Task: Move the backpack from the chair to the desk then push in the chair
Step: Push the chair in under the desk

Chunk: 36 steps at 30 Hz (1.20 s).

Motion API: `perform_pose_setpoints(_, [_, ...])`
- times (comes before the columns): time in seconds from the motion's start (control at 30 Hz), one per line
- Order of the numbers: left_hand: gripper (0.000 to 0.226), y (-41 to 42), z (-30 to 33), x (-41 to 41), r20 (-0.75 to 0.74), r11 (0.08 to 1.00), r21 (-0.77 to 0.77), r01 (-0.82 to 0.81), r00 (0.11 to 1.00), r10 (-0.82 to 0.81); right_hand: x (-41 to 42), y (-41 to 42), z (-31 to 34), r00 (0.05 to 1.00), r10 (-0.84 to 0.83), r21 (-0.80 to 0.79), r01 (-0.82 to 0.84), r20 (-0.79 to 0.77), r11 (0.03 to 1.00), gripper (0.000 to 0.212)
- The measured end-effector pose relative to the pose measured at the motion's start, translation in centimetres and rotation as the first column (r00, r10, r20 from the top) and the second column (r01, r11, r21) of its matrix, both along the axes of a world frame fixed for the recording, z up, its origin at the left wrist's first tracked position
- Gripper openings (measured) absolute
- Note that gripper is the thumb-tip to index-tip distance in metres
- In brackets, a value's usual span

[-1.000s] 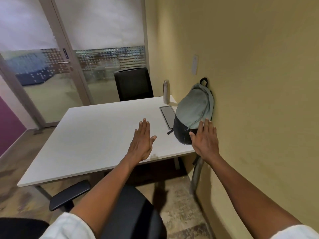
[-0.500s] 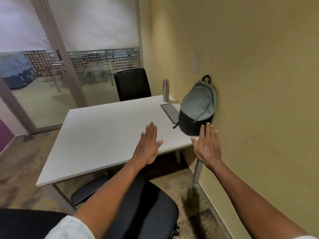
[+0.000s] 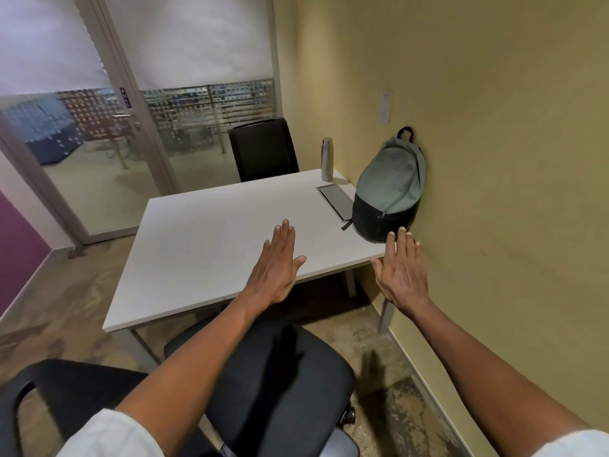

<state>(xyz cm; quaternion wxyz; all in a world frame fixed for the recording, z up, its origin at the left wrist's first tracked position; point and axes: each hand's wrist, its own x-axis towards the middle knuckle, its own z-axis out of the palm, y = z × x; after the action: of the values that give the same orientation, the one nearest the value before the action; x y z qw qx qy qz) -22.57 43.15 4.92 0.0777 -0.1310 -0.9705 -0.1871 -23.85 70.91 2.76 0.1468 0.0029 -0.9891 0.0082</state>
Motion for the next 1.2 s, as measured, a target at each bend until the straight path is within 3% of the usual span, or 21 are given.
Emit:
perform_pose_setpoints(0.47, [0.067,-11.1,-0.6,4.4,-0.021,0.989,0.037,0.146,0.989,-0.146,8.0,-11.5,0.5,0.993,-0.113,0.083,0.116,-0.035,0.990,0.071])
perform_pose_setpoints(0.7, [0.068,-18.0,1.6,7.3,-0.007,0.976,0.000,0.218,0.976,-0.218,11.8,-18.5,2.3,0.980,-0.188,0.035,0.190,-0.063,0.981,0.071])
perform_pose_setpoints(1.2, [0.068,-23.3,3.6,7.4,-0.105,0.967,0.018,0.256,0.962,-0.253,14.0,-23.8,4.6,0.960,-0.267,-0.007,0.267,-0.084,0.964,0.071])
